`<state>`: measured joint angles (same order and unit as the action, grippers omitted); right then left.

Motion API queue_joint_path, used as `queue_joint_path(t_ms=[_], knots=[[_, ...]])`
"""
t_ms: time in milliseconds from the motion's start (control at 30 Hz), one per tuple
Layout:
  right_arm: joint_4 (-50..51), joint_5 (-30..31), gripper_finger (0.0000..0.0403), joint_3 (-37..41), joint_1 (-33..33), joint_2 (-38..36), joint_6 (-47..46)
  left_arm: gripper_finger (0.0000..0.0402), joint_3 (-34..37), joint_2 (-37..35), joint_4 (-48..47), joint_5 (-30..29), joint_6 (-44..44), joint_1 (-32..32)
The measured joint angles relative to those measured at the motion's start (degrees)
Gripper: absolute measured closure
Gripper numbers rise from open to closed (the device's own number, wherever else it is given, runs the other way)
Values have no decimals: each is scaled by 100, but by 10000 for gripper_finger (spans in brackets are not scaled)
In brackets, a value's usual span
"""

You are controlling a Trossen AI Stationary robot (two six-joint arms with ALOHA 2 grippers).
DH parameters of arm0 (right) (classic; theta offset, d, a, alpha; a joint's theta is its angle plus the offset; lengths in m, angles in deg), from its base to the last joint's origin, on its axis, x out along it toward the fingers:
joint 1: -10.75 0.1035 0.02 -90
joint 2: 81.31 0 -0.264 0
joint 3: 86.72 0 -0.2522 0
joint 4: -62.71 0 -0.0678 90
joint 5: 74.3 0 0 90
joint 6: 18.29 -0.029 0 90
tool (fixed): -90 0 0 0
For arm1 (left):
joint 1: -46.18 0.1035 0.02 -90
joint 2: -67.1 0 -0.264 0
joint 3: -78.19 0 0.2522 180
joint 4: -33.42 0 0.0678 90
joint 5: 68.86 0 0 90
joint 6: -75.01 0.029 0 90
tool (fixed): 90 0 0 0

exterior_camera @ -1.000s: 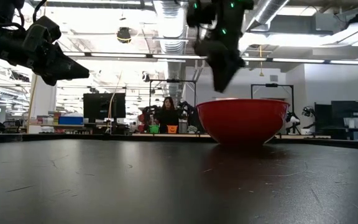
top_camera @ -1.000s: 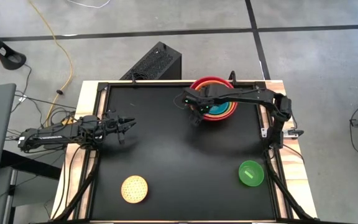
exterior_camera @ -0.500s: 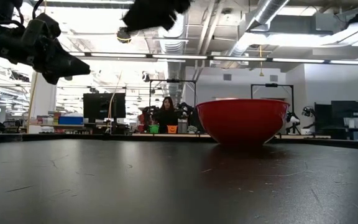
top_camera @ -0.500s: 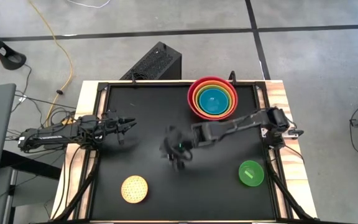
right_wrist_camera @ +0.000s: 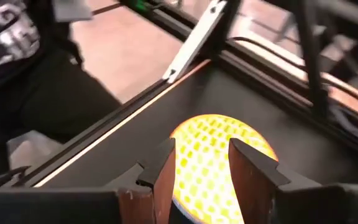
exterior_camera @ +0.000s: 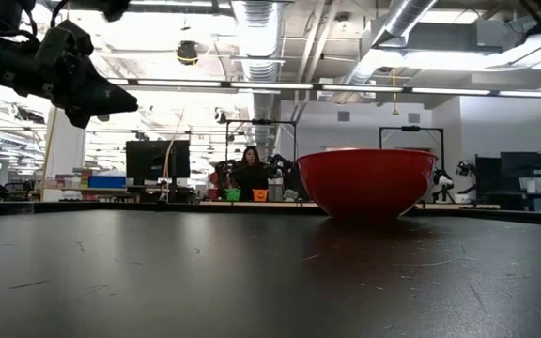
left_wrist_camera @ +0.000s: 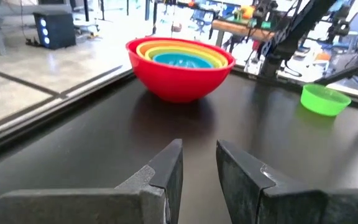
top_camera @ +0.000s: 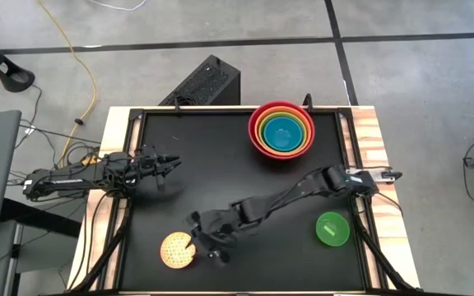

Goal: Nest bowls inside each other
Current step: Stack the orange and blue bowl on top of the blue bowl

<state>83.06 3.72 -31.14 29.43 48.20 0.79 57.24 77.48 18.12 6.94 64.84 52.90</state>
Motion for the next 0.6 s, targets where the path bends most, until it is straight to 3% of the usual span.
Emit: queue_joint_path(t_ms=[133,367,600], knots=[[760,-432,239,-867,-47,566,344,315,0,16,16,3,-9,0],[2347,-318,239,-2113,-86,1331,1152,315,0,19,-7,7,-15,0],[2398,-236,239,-2420,-57,1706,2027,315,0,14,-76,7,-5,1]])
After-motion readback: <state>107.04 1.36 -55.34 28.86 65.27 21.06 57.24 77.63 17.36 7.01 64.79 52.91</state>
